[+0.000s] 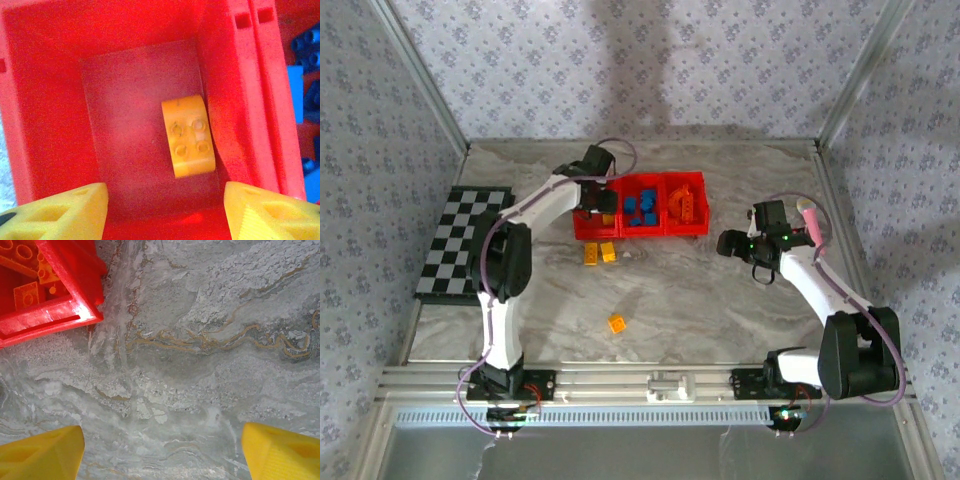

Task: Sort the legos into containers by color
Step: Place the lego in the container, then pick up the lego from the center of the table.

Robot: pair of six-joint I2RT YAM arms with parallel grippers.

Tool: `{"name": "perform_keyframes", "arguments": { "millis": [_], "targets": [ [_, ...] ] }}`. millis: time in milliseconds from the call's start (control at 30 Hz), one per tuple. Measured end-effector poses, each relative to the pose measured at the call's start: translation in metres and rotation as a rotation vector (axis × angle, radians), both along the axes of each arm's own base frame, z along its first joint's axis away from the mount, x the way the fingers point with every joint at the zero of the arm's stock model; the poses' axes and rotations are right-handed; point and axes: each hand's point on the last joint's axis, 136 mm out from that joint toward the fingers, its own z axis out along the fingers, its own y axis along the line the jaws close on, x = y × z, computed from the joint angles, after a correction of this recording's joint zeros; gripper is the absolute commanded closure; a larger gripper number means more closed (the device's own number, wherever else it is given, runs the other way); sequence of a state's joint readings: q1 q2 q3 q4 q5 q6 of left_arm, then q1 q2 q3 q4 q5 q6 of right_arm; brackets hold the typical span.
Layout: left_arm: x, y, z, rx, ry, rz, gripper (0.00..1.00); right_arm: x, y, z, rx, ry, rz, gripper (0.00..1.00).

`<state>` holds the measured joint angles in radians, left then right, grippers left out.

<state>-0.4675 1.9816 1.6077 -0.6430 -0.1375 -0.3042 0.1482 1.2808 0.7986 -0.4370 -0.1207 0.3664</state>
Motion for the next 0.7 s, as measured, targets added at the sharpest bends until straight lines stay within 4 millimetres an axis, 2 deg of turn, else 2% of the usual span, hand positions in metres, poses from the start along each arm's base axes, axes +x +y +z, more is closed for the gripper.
{"name": "perform_keyframes", "arguments": {
  "millis": [267, 367, 500, 600, 700],
  "targets": [
    [-0.056, 0.019, 0.017, -0.045, -0.027, 0.027, 0.29, 0.0, 0.0, 0.0, 0.003, 0.0, 0.001, 0.16],
    [-0.079, 0.024, 0.009, -0.058, -0.011, 0.049, 0.29, 0.001, 0.002, 0.0, 0.008, -0.003, 0.005, 0.16],
    [-0.104, 0.032, -0.013, -0.067, 0.039, 0.086, 0.29, 0.003, 0.006, -0.004, 0.011, 0.004, 0.012, 0.16],
    [-0.113, 0.035, -0.026, -0.066, 0.072, 0.111, 0.29, 0.002, 0.011, -0.009, 0.012, 0.019, 0.025, 0.16],
    [-0.113, 0.035, -0.029, -0.075, 0.076, 0.131, 0.29, 0.001, 0.014, -0.011, 0.011, 0.026, 0.035, 0.16]
  ]
}}
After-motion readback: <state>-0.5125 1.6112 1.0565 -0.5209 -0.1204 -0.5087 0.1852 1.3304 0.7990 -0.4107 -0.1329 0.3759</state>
